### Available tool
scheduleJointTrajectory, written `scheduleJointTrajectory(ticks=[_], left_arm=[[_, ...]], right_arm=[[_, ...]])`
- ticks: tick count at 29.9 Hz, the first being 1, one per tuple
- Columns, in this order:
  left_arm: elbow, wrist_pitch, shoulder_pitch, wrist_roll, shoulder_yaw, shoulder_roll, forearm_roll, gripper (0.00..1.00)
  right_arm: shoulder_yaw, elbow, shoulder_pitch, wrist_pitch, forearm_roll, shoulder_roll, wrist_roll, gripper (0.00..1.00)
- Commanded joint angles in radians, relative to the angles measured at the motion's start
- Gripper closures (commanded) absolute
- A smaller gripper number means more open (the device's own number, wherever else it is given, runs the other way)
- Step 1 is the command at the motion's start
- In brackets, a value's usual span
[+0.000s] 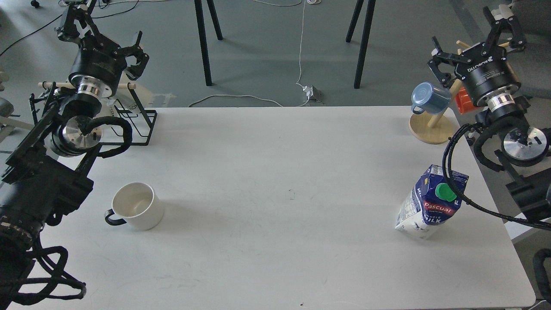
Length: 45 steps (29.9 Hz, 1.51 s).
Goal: Place cup and milk with both arms
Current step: 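Lower the left gripper from the raised pose toward the white mug, then close the left gripper on the rim of the white mug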
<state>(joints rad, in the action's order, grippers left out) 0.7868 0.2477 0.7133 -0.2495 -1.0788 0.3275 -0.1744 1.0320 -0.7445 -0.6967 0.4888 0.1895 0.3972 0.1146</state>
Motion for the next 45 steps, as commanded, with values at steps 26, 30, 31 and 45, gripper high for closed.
scheduleJointTrajectory(ticks=[26,30,31,45], left_arm=[[0.555,0.064,-0.374,-0.053,0.204,0.728,-0.853,0.01],[0.552,-0.068,-0.406,-0.053,0.249,0.731,-1.19,0.03],[0.548,-0.094,-0.413,-0.053,0.27,0.731,-1.268,0.05],[0.255,-0.315,-0.417,-0.056,0.47,0.555,-1.818,0.22]], right_arm=[[0.102,-0.148,0.161,0.0,0.004,0.005,0.013,0.01],[0.123,-0.17,0.192,0.0,0.002,0.015,0.013,0.01],[0.126,-0.17,0.197,0.0,0.002,0.022,0.013,0.01],[0.132,-0.2,0.21,0.0,0.004,0.046,0.013,0.01]])
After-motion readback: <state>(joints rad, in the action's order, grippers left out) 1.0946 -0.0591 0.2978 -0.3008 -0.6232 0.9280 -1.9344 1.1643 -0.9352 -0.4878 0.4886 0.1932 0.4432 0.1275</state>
